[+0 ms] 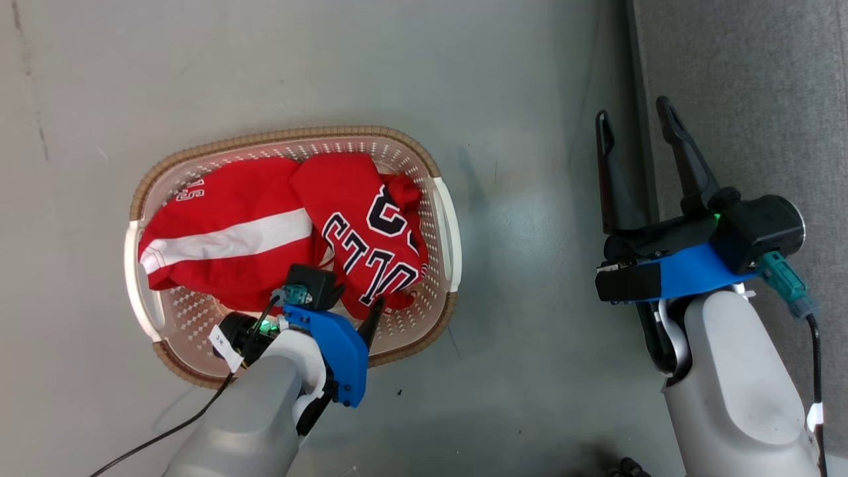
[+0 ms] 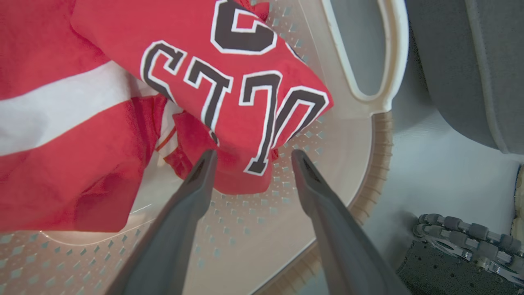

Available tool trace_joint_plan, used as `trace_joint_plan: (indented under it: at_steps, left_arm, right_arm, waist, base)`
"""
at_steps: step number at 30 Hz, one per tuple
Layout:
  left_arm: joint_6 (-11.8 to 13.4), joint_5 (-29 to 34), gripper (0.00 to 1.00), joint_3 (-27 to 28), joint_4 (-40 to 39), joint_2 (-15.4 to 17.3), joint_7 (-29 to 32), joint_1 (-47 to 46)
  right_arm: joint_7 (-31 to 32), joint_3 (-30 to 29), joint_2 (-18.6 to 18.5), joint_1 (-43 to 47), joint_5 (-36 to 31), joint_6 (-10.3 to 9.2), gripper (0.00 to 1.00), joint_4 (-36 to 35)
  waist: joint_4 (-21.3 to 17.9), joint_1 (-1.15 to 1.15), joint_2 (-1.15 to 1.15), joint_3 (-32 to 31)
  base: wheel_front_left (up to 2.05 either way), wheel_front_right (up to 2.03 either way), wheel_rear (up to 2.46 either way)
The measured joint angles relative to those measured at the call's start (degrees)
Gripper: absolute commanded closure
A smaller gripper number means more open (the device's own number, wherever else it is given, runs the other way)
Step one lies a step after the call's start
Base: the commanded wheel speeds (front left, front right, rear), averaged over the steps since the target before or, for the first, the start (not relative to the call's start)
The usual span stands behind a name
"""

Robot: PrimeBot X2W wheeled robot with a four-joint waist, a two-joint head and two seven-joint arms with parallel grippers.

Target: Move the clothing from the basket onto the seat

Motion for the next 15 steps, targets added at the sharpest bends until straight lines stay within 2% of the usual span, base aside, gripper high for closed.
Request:
trace_joint_plan:
  at_steps: [15]
  left_arm:
    - [0.0, -5.0, 0.00, -7.6, 2.6, 0.0, -0.2, -7.0]
  right_arm:
    - [0.0, -0.2, 0.0, -2.3, -0.3, 0.00, 0.00, -2.9]
  waist:
    - [-0.6, 0.00, 0.00, 7.2]
  base:
    - [0.00, 0.00, 0.00]
